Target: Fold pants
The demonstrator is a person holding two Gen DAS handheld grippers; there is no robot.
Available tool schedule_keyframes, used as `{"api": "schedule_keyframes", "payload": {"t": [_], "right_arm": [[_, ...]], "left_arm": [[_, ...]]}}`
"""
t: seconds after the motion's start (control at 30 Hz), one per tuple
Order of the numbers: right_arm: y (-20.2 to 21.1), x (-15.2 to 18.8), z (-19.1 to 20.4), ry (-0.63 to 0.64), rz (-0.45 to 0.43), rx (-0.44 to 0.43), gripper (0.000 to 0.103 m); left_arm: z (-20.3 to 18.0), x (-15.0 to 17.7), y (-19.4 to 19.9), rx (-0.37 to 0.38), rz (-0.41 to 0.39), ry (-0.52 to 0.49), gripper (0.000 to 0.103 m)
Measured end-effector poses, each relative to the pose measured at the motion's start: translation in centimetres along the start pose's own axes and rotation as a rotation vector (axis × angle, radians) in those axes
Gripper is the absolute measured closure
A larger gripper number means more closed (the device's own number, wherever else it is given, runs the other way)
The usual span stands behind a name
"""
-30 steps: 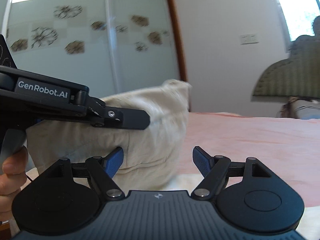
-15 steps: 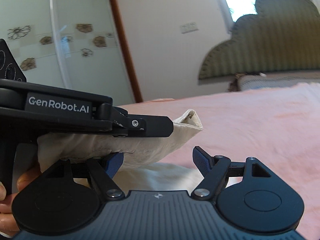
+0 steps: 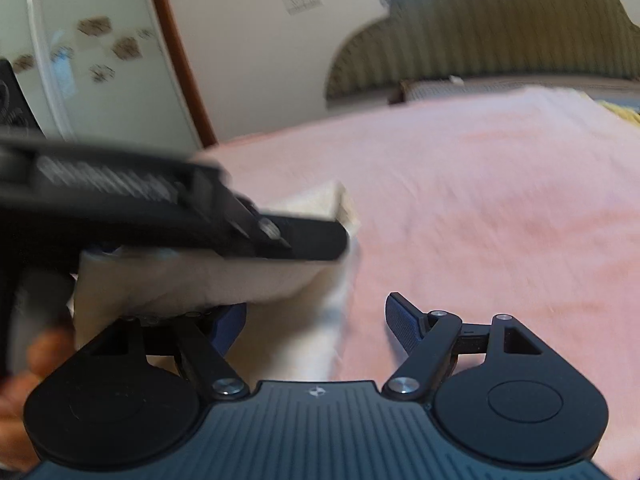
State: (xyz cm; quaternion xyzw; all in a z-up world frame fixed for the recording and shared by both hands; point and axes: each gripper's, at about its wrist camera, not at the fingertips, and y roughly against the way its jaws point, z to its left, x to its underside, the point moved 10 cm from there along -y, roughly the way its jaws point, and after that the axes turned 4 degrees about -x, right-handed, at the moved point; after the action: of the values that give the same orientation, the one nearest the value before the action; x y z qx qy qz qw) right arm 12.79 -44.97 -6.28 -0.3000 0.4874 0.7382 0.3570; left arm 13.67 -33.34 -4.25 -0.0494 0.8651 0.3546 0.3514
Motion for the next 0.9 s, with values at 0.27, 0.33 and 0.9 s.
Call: {"api": "schedule_keyframes", "payload": {"t": [0.27,0.33,0.9], "right_arm": [[5.4,0.7,-5.2,-0.086,-0.048,0.220,0.026],[7.0,-0.5,-5.3,-0.124,-0.121,0.226,0.026],[1.1,2.6,8.4,0.295,0.106,0.089,0.026]], "left_arm": [[0.2,-3.1,7.2,-0.039,-0.150,-0.139,0.013],[2.3,-3.8,9.5,-0.154,-0.203,-0.181,0.007],[13.0,5.3,14.4,-0.603,-0.179,-0.490,0.008]]}}
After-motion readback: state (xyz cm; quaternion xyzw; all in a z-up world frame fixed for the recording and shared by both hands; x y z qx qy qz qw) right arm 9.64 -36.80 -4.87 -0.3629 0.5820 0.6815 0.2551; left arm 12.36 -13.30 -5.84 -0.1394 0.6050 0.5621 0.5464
